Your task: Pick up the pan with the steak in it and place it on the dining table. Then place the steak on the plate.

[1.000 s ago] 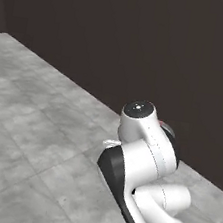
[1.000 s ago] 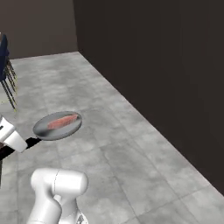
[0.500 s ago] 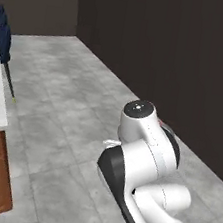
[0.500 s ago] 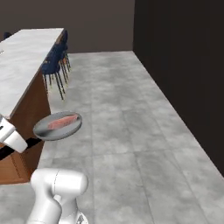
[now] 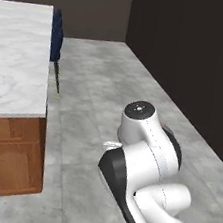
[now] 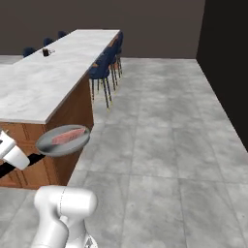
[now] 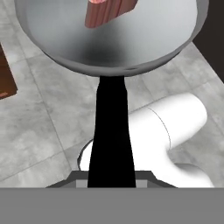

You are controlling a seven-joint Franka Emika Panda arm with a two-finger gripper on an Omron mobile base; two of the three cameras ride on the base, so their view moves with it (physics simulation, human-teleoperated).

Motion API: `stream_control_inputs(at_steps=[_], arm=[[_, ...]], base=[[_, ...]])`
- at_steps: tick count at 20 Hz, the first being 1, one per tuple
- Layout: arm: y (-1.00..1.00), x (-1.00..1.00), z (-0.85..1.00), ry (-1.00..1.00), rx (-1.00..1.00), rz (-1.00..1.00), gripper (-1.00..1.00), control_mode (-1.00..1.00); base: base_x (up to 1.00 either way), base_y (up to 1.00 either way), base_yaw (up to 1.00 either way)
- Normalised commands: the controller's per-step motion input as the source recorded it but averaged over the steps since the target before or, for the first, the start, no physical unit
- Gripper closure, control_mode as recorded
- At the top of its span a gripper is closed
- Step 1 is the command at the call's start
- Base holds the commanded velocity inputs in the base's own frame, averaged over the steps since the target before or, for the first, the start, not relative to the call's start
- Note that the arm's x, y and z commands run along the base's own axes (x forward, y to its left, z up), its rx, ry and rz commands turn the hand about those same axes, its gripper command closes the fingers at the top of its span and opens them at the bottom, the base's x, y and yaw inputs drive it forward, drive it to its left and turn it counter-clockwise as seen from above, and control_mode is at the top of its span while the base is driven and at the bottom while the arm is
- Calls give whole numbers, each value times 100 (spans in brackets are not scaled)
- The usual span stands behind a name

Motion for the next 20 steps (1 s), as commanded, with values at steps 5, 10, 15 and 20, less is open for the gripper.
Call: stream_control_inputs(at_steps=[5, 10, 15, 20], arm=[[0, 0, 0, 0, 0, 0, 100, 100], [0, 0, 0, 0, 0, 0, 100, 100], [0, 0, 0, 0, 0, 0, 100, 100], [0, 0, 0, 0, 0, 0, 100, 100]], base=[[11, -64, 4], [14, -91, 3], [57, -57, 1], [100, -28, 0]])
